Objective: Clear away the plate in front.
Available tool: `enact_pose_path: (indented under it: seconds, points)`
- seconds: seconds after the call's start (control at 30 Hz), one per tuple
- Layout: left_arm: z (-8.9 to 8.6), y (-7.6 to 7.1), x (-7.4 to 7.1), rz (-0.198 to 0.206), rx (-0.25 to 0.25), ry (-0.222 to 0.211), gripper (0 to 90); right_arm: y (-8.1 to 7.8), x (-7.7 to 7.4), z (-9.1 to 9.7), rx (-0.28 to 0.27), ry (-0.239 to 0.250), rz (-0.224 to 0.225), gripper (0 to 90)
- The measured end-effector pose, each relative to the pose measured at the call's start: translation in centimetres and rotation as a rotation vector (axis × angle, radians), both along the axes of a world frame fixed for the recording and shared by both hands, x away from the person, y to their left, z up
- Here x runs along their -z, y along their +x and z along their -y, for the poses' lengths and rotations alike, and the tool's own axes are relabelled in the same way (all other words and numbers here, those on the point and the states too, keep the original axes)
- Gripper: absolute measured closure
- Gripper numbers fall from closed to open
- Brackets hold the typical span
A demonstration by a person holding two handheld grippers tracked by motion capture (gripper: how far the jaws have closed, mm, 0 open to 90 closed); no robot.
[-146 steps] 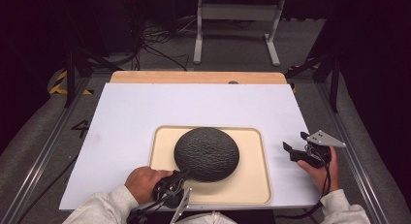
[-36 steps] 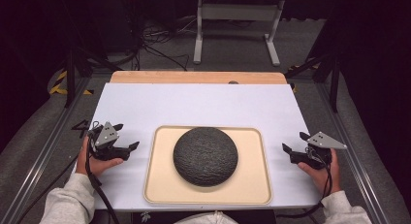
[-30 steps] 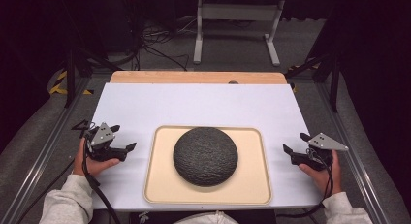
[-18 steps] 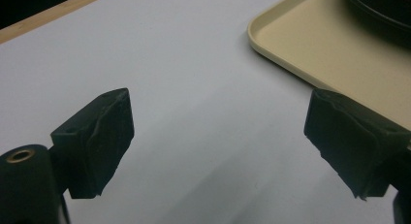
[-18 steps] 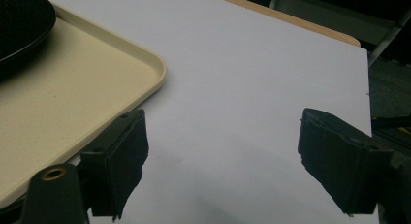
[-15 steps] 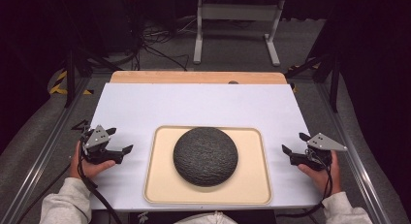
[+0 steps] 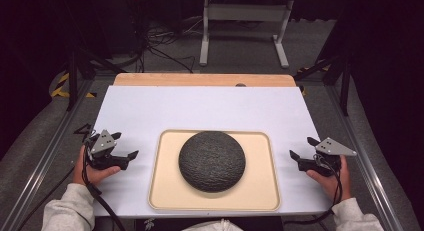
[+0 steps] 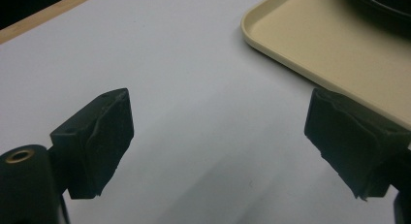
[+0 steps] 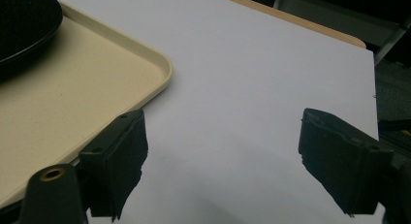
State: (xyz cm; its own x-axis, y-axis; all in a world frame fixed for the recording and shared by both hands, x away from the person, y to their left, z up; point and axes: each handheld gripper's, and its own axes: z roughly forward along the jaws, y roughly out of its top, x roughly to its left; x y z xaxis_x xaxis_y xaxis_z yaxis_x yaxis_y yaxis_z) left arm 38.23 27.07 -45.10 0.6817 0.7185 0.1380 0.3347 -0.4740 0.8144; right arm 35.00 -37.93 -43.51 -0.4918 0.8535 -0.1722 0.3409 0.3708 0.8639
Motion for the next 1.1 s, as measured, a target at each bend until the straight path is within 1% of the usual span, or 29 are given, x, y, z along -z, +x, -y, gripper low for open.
enact_pose_path:
  seconds: [0.1,0.13,0.37,0.4,0.47,0.7,0.9,0.93,1.03,1.1]
  points:
    - [0.05,0.04,0.06,-0.005,-0.002,0.006,11.4,0.04,0.02,0.08,0.005,0.007,-0.001,18.4]
    - [0.03,0.06,0.07,-0.006,-0.002,0.001,11.4,0.05,0.02,0.09,0.005,0.006,-0.002,18.4]
    - [0.05,0.11,0.15,-0.014,0.000,0.005,11.4,0.11,0.03,0.08,0.002,0.006,-0.001,18.3]
    - [0.07,0.13,0.13,-0.015,0.004,0.015,11.4,0.11,0.04,0.08,0.001,0.006,-0.001,18.2]
    - [0.09,0.13,0.12,-0.015,0.004,0.011,11.4,0.11,0.05,0.07,0.000,0.008,-0.003,18.1]
    - [0.17,0.24,0.24,-0.020,0.007,0.013,11.4,0.15,0.14,0.02,0.001,-0.002,-0.008,18.0]
    - [0.21,0.17,0.39,-0.026,0.012,0.023,11.4,0.36,0.19,-0.09,-0.002,-0.011,-0.009,17.8]
    - [0.22,0.08,0.43,-0.030,0.007,0.023,11.4,0.41,0.20,-0.13,-0.004,-0.013,-0.009,17.8]
    - [0.13,-0.04,0.39,-0.023,-0.002,0.027,11.4,0.55,0.22,-0.28,-0.010,-0.017,-0.010,17.7]
    - [0.11,-0.04,0.41,-0.025,-0.006,0.029,11.4,0.57,0.19,-0.26,-0.014,-0.010,-0.008,17.7]
